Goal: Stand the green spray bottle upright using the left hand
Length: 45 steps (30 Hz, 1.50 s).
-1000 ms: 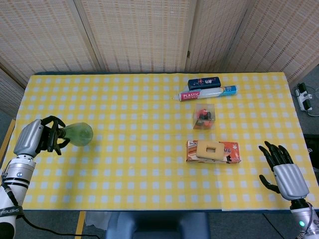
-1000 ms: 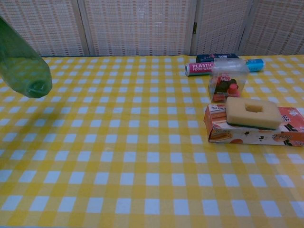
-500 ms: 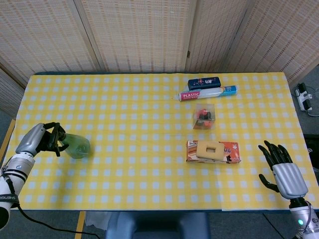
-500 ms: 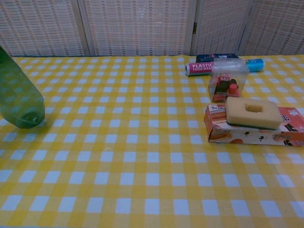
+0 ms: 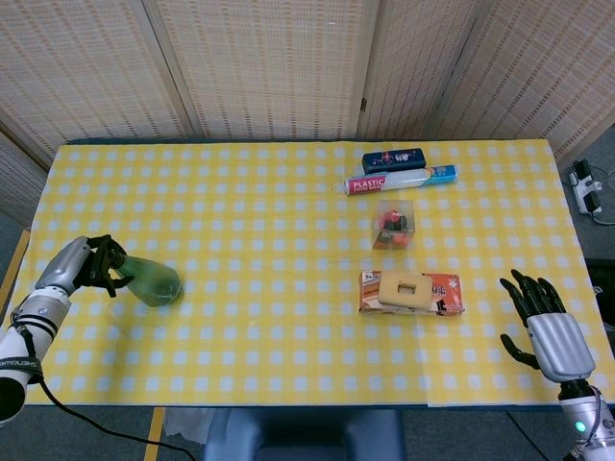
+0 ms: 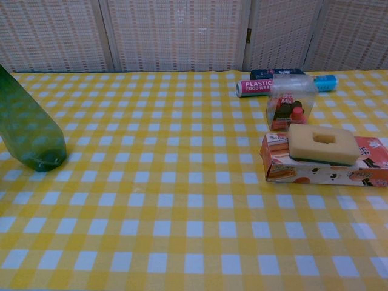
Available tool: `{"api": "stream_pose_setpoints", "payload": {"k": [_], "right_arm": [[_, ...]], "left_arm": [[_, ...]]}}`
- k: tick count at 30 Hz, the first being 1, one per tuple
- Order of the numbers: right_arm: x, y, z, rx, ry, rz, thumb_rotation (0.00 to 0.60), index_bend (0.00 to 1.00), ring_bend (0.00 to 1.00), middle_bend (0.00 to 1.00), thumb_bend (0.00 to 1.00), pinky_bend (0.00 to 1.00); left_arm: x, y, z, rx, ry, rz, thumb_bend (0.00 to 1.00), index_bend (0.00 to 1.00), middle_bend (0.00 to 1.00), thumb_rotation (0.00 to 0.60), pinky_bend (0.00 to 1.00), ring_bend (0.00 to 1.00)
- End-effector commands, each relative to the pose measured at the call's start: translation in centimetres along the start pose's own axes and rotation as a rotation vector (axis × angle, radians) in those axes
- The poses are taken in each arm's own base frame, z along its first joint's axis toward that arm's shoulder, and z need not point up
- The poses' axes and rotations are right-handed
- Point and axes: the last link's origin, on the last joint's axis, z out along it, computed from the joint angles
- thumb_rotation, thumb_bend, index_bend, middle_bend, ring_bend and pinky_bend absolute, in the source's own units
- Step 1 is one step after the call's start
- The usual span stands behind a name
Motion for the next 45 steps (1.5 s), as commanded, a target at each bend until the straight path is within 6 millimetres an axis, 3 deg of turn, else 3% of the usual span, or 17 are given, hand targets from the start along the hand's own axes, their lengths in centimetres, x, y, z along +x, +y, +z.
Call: {"api": "stream_pose_setpoints", "payload": {"k": [1,5,15,26,34,40,45], "right_arm": [[0.0,0.0,0.0,0.001,0.0,-0.001,0.6,0.0,0.0,0.0,0.36,0.0],[-0.1,0.0,0.0,0.0,-0.002,-0.002,0.6,0.0,0.0,0.0,0.36,0.0],[0.0,-0.1,-0.1,-0.003,-0.003,-0.007,0.6,0.0,0.0,0.0,0.36,0.0],[0.0,0.0,-0.1,-0.008,-0.003,-0.008,0.6,0.0,0.0,0.0,0.36,0.0],[0.0,0.0,-0.2,-0.007,-0.004,-0.011,0.6,0.0,0.0,0.0,0.36,0.0],[0.1,-0.1,-0.2,-0.006,-0.003,-0.01,0.6,0.0,0.0,0.0,0.36,0.0],[0.3,0.0,-0.5,-0.007,0.006,-0.007,0.6,0.0,0.0,0.0,0.36,0.0]], "left_arm": [[0.1,0.1,0.1,-0.007,0.001,-0.01,0.4,0.71,1.0,0.6,1.0,1.0],[0.1,0.2,0.0,-0.021,-0.005,-0.021,0.4,0.61,1.0,0.6,1.0,1.0],[0.3,0.0,-0.1,-0.037,-0.008,-0.01,0.39,0.51,1.0,0.6,1.0,1.0],[0.5,0.0,-0.1,-0.048,0.019,-0.007,0.26,0.28,1.0,0.6,1.0,1.0],[0.8,-0.2,-0.5,-0.055,0.026,-0.003,0.21,0.22,1.0,0.6,1.0,1.0],[1.2,-1.7,-1.1,-0.032,0.046,0.042,0.2,0.17,1.0,0.6,1.0,1.0],[1.5,-4.5,-3.2,-0.04,0.154,0.134,0.19,0.12,1.0,0.6,1.0,1.0]]}}
